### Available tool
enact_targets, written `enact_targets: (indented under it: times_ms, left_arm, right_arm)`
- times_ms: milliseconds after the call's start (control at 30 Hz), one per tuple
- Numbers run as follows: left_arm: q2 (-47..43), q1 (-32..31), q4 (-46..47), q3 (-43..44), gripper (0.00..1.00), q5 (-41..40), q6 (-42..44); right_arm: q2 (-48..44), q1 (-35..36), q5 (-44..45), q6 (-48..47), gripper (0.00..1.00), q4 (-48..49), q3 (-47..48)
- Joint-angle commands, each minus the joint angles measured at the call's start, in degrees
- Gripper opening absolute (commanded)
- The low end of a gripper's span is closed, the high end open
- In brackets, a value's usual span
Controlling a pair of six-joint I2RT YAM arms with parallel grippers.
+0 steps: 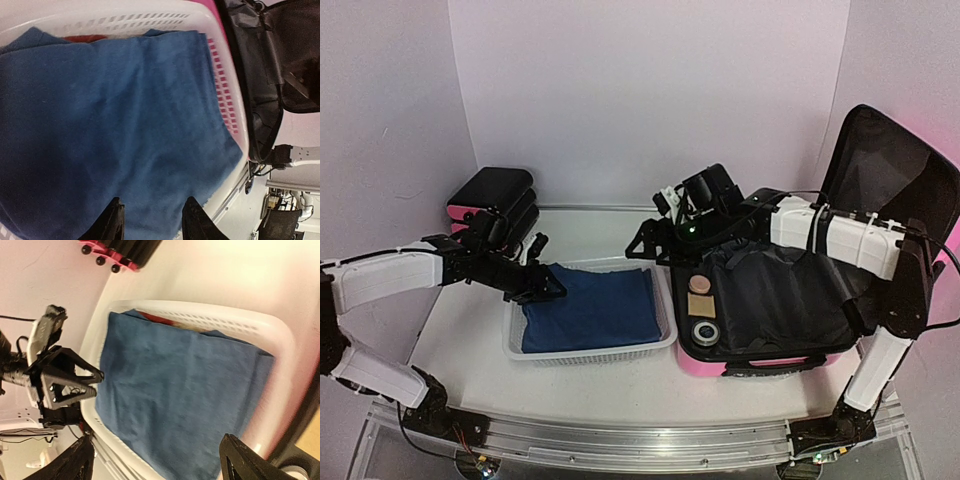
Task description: Open, take out, and arrange the luggage
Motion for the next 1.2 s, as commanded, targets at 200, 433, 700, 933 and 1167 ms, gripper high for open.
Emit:
enact_targets:
  times_ms: [200, 433, 700, 933, 1167]
  left_arm:
    - [7.7, 0.2, 5.5, -2.8, 0.45, -5.9, 0.7]
    - [-6.8, 0.3, -4.7, 2.6, 0.75, -7.7, 3.5]
    - [-15.8, 8.5, -20.5, 0.1, 0.92, -18.3, 3.5]
    - [-5.8, 14.7, -14.0, -3.3, 0.65, -6.2, 2.7]
    - [0.3, 14.7, -9.0, -4.5, 0.37, -8.4, 1.6]
  right_arm:
    - [-5.0, 1.4, 4.4, -4.4, 0.88, -2.7, -4.5]
    - [-5.0, 1.4, 6.3, -8.0, 0.89, -5.2, -2.3]
    - [-8.1, 1.4, 11.7, -10.9, 0.93, -8.2, -5.1]
    - [-11.2, 1.4, 13.7, -11.4, 0.94, -8.8, -7.4]
    - [-14.9, 1.4, 15.7, -10.9, 0.95, -9.1, -10.3]
